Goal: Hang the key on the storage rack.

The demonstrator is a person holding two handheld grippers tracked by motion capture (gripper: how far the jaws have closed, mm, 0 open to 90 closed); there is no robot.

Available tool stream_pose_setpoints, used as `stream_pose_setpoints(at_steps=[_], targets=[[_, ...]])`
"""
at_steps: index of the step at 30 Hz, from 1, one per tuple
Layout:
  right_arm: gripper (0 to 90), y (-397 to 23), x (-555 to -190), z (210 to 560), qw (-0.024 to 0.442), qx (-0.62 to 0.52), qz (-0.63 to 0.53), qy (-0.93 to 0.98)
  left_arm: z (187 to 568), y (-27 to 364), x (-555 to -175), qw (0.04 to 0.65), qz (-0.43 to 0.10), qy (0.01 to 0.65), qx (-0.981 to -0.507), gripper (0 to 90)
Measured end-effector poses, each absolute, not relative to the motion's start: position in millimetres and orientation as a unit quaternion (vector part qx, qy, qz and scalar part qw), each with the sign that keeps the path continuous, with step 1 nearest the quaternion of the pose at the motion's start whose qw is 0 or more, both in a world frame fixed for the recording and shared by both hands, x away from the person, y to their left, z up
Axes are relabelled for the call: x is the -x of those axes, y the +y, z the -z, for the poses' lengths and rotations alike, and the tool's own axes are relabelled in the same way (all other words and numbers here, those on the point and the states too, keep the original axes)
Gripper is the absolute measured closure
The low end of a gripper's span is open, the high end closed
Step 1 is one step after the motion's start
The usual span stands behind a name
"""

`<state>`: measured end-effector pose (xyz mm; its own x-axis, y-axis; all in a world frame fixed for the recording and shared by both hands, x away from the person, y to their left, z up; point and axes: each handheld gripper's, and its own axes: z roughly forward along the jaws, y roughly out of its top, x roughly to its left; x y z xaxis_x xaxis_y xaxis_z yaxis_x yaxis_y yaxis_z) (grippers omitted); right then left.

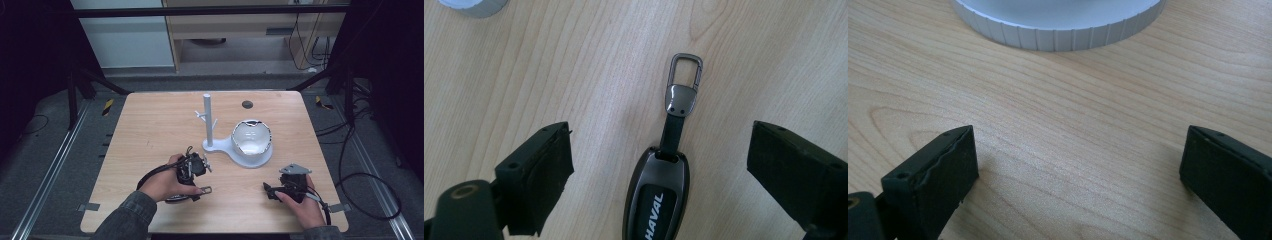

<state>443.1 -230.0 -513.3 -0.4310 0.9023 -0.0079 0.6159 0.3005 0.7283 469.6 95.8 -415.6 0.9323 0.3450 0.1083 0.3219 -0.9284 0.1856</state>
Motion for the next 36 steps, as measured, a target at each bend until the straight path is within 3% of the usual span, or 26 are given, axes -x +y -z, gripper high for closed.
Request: stream_pose_setpoints(at_steps=[6,13,28,36], targets=[[1.8,-230,-444,514,0.217,-0.487,-0.332,0.778,423,92,-465,0.061,-0.056,0.132,-0.988,26.7],[1.5,-230,-444,514,0.217,-0.487,-0.332,0.778,438,90,-473,0.034,-0.046,0.134,-0.989,45.2],[1.5,-230,-444,514,0.217,-0.487,-0.332,0.778,451,86,-477,0.030,-0.024,0.122,-0.992,64.6],[1.5,-230,-444,514,0.217,-0.487,-0.332,0.778,453,84,-479,0.025,-0.022,0.121,-0.992,69.8]])
